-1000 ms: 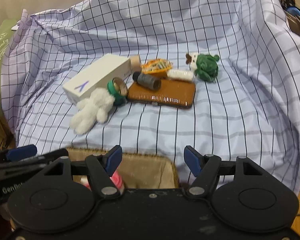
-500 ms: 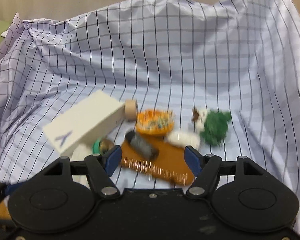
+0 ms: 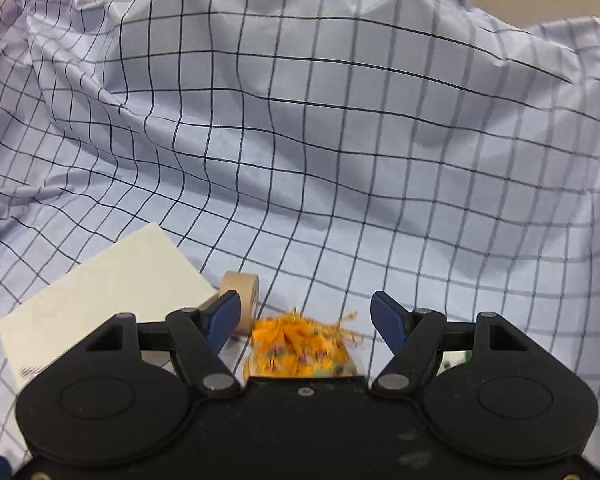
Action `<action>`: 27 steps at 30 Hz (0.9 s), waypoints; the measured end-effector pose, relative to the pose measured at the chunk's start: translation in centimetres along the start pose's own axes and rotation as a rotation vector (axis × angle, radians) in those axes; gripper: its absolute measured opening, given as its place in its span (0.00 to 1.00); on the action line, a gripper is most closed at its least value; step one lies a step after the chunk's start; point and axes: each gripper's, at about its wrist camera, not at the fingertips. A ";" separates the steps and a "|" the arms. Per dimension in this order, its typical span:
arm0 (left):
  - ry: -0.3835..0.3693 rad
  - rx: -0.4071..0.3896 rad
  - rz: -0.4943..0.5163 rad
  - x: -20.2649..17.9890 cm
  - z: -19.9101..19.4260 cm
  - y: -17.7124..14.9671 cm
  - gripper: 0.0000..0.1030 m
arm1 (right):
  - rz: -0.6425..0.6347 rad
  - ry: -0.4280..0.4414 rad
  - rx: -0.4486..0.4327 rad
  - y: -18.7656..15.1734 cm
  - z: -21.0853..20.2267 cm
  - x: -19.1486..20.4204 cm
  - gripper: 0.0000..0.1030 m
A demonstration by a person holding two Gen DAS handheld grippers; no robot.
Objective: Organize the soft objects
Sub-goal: 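Move the right gripper toward the orange yarn ball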
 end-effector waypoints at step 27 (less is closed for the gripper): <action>-0.015 0.016 -0.015 0.8 2.1 0.6 0.63 | -0.150 -0.074 0.051 0.9 7.6 -0.8 0.73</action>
Point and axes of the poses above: each gripper's, at about its wrist camera, not at the fingertips, and z roughly the way its jaws point, x to its left, y to its top, and after that the axes turned 10 degrees about -x, right-handed
